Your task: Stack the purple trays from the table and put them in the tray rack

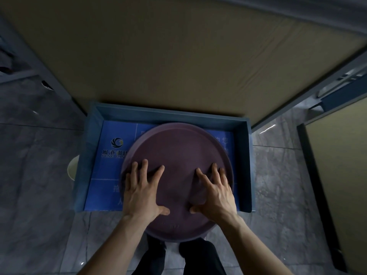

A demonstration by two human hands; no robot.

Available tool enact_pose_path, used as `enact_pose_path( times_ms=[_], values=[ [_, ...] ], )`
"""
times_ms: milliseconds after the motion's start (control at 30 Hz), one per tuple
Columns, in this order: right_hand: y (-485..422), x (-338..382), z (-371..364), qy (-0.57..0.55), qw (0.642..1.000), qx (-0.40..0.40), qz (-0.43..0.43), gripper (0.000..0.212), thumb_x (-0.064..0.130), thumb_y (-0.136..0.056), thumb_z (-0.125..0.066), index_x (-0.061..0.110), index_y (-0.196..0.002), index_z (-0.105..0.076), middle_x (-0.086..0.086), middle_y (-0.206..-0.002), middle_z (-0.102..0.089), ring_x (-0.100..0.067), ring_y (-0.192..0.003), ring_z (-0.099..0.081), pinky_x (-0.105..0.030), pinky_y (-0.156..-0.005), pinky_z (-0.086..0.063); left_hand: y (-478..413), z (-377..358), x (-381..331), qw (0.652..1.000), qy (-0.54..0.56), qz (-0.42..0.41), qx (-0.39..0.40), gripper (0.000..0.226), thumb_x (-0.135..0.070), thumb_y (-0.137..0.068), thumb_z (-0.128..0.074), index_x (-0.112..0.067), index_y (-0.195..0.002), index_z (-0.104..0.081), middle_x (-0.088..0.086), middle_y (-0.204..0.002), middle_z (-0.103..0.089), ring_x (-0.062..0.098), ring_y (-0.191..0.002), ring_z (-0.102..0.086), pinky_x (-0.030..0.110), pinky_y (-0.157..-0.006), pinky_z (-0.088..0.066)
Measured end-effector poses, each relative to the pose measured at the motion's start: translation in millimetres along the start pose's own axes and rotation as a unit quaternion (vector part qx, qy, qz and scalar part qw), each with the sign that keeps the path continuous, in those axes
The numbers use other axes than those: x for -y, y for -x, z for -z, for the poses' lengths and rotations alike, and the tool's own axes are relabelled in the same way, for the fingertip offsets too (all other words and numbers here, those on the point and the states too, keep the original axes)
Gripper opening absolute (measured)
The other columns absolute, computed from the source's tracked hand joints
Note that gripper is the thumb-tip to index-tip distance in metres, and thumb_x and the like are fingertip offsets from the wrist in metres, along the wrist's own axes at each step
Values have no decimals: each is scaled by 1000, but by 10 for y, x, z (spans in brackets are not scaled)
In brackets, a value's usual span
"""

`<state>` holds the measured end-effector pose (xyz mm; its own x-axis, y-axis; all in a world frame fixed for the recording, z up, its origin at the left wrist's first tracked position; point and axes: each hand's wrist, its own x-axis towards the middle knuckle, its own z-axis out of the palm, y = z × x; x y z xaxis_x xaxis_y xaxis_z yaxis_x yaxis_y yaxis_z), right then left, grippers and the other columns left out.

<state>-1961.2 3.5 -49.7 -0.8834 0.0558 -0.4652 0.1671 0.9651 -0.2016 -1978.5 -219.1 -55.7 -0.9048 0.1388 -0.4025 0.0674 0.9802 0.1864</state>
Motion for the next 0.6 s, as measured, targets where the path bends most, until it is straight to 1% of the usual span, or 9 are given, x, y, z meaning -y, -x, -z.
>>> enact_pose_path(
  times_ms=[167, 400, 500, 600],
  values=[
    [-15, -55, -10, 12, 1000, 5, 9, 133, 68, -53, -86, 53, -157, -3, -4, -173, 14, -35, -159, 7, -51, -126, -18, 9, -6, 1, 1000, -3, -5, -2, 137, -79, -51, -74, -44, -156, 7, 11, -166, 18, 38, -152, 17, 54, -123, -4],
    [17, -82, -30, 21, 1000, 8, 19, 134, 72, -56, -81, 54, -156, 5, -5, -172, 19, -36, -158, 13, -55, -126, -16, 4, 23, 27, 1000, -19, -17, 9, 137, -83, -52, -70, -43, -156, 11, 12, -166, 20, 40, -152, 17, 55, -123, -6],
    [38, -70, 8, 41, 999, 15, 25, 128, 76, -61, -75, 51, -158, 5, -8, -172, 17, -37, -159, 11, -57, -127, -8, -11, 65, 19, 999, -30, -21, 22, 137, -83, -53, -69, -41, -156, 11, 14, -166, 19, 40, -152, 15, 55, -123, -6],
    [107, -18, 94, 58, 998, -4, 22, 117, 86, -66, -59, 47, -160, -2, -8, -173, 7, -34, -159, 8, -58, -127, 3, 0, 181, 37, 999, -43, -27, 15, 135, -87, -53, -63, -38, -158, 7, 15, -167, 11, 37, -154, 8, 54, -123, -3]
  ],
)
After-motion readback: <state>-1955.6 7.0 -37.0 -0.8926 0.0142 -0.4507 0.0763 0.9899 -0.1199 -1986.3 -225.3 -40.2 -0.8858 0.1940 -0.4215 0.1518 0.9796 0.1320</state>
